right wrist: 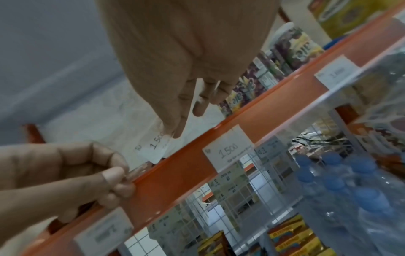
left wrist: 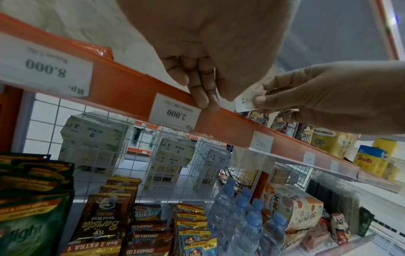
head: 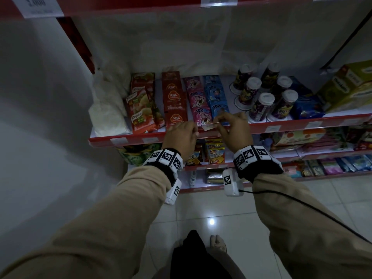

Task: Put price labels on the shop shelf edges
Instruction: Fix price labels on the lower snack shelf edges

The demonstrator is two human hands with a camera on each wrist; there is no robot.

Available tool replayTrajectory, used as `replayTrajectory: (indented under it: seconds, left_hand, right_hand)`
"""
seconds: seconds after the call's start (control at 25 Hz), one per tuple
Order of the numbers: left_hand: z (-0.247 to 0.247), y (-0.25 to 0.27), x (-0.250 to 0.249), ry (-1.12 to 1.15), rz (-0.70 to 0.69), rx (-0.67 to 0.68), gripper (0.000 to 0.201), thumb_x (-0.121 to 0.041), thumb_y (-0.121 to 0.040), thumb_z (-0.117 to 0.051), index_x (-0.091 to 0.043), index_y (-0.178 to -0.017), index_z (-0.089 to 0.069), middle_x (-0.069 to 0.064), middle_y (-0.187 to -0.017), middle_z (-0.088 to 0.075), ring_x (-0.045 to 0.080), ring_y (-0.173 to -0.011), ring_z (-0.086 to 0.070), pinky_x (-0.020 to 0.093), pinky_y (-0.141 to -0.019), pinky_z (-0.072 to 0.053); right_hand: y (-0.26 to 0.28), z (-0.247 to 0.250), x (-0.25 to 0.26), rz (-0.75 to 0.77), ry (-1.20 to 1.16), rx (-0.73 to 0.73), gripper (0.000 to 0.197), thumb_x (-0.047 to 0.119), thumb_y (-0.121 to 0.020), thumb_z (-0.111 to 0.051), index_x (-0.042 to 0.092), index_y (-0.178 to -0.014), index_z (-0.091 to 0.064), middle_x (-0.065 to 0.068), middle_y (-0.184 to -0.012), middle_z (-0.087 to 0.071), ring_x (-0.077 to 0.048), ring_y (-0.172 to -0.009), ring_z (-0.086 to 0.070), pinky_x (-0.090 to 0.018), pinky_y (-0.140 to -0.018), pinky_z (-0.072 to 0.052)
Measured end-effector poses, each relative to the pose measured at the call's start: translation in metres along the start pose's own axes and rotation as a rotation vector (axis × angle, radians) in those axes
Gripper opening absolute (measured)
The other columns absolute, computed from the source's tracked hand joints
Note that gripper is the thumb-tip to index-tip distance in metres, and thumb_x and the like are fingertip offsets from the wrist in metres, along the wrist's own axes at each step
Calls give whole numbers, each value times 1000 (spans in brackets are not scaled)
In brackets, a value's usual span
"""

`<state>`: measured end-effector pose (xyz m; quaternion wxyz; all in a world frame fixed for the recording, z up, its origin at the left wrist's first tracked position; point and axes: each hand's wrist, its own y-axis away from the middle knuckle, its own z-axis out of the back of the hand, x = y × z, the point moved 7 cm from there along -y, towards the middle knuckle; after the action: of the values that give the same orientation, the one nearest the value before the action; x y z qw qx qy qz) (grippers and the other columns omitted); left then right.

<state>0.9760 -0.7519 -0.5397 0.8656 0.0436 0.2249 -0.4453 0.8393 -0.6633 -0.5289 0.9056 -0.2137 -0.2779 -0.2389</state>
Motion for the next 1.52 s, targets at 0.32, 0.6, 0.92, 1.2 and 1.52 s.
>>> replayTrajectory:
  seconds: [0.32, 0.6, 0.92, 1.2, 1.52]
  left_hand:
    - [-7, -1, 0, -37, -27, 24, 29, -28, -95, -48, -22, -122, -53, 4, -109, -56, 25, -106, -47, 38, -91, -39]
    - [-12, -5, -4, -260, -36, 18, 25, -35, -94, -48, -25, -114, -58, 2, -109, -53, 25, -106, -45, 40, -88, -29]
    - [-16, -2, -12, -432, -65, 19, 25, -33, -95, -43, -24, -114, -56, 4, -112, -52, 28, -106, -44, 41, -86, -28]
    - [-17, 0, -9, -395, -76, 10, 26, -32, -95, -44, -22, -118, -52, 4, -115, -52, 27, -109, -44, 40, -89, -30]
    - [-17, 2, -8, -386, -80, 11, 26, -31, -96, -44, -23, -119, -54, 4, -113, -52, 27, -108, -44, 40, -89, -31]
  right_hand:
    - [0, -13, 3, 48, 176, 36, 17, 15, -81, -68, 19, -97, -70, -6, -105, -64, -34, -101, -46, -42, -81, -41]
    - [7, -19, 18, 229, 405, 122, 20, 19, -80, -65, 13, -99, -66, -13, -102, -60, -36, -97, -50, -42, -76, -39]
    - [9, -29, 9, 179, 439, 213, 17, 5, -83, -61, 4, -99, -65, -20, -103, -59, -37, -100, -50, -43, -75, -44]
    - [11, -31, 5, 148, 450, 218, 17, 5, -84, -61, 4, -101, -66, -19, -105, -57, -37, -102, -47, -43, -72, -47]
    - [16, -32, 4, 100, 493, 236, 20, 12, -92, -52, 7, -109, -62, -15, -113, -54, -32, -108, -42, -43, -77, -45]
